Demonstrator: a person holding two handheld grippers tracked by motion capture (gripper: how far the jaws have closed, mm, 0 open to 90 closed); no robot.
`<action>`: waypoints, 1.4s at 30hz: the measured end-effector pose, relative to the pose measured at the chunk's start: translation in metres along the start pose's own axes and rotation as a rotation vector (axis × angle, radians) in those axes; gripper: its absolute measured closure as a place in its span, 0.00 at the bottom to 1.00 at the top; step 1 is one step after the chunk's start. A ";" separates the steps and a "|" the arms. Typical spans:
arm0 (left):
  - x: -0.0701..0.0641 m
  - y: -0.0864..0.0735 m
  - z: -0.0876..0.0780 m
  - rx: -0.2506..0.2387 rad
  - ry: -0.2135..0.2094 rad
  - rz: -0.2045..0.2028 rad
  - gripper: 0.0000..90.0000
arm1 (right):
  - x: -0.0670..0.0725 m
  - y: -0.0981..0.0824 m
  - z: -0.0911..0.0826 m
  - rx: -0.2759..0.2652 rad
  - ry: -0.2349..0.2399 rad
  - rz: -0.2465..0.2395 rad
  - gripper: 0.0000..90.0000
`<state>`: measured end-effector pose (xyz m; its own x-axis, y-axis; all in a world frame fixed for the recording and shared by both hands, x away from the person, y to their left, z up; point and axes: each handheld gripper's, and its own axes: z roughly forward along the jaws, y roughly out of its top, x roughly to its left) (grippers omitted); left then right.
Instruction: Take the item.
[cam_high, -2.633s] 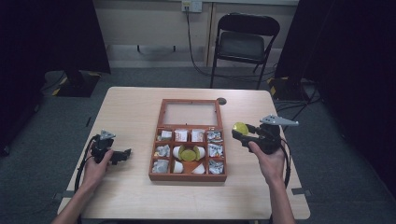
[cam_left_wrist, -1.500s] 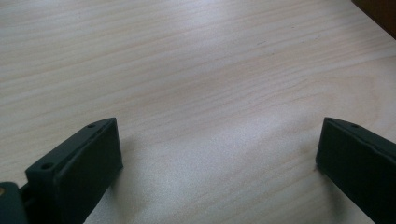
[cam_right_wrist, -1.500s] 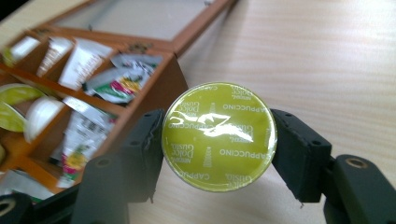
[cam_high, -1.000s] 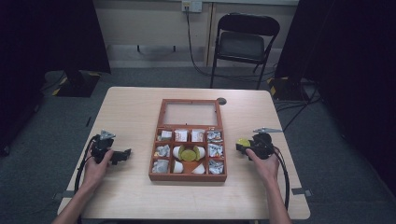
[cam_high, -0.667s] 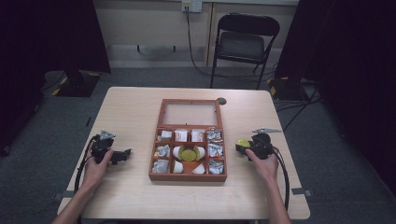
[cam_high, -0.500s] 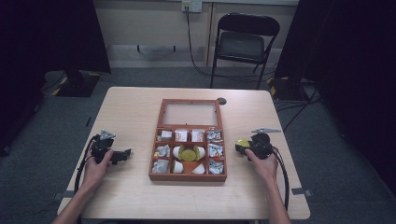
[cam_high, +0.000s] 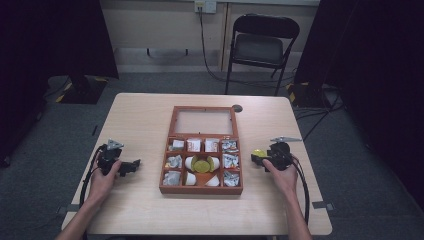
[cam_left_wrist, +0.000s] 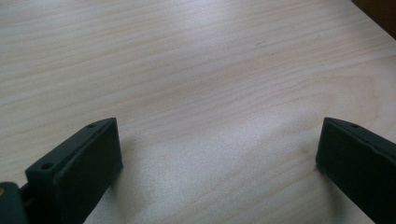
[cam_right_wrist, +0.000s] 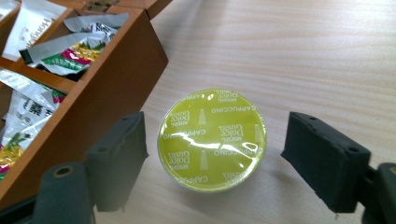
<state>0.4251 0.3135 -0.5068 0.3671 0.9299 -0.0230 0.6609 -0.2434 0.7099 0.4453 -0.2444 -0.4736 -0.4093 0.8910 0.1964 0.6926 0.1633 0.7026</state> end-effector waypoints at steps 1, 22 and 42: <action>0.000 0.000 0.000 0.000 0.000 0.000 0.00 | 0.000 0.000 0.000 0.000 0.000 0.000 0.22; 0.000 0.000 0.000 0.000 0.000 0.000 0.00 | 0.009 0.001 -0.038 -0.059 0.018 0.004 0.17; 0.000 0.000 0.000 0.000 0.000 -0.001 0.00 | -0.004 -0.039 -0.079 -0.079 -0.100 0.044 0.19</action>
<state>0.4251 0.3134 -0.5068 0.3668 0.9300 -0.0234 0.6609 -0.2428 0.7101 0.3732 -0.2876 -0.4474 -0.3160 0.9349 0.1617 0.6577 0.0930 0.7475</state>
